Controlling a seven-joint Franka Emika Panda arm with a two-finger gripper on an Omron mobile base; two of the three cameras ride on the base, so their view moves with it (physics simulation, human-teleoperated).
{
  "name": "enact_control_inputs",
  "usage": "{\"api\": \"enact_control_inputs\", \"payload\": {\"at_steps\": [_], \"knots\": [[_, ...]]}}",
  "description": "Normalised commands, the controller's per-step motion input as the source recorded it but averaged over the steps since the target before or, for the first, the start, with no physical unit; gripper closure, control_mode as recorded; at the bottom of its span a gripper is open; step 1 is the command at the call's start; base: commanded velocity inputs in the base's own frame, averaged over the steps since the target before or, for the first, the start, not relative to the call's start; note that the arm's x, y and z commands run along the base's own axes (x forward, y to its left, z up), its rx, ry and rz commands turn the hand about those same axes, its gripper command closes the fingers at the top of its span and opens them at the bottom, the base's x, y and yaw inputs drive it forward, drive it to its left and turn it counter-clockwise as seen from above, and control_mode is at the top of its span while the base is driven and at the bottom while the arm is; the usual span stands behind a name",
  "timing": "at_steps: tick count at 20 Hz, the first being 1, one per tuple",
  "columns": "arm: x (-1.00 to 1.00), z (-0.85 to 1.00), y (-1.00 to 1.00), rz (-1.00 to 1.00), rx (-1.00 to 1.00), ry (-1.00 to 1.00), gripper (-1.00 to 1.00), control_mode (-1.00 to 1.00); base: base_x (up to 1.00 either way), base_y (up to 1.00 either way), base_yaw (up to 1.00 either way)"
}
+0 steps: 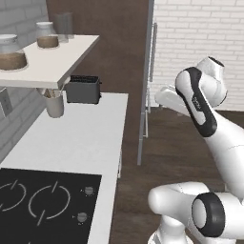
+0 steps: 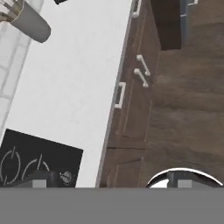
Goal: Take a straw from the drawer in front and place it inside the glass cup on the dining counter.
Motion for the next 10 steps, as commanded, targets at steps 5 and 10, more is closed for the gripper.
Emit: {"api": "enact_control_inputs", "payload": {"at_steps": [5, 10], "knots": [[0.00, -0.40, -0.65, -0.11, 0.61, 0.00, -1.00, -1.00, 0.00, 0.00, 0.00], [0.06, -0.92, -0.17, -0.04, 0.44, -0.03, -1.00, -1.00, 0.00, 0.00, 0.00]]}}
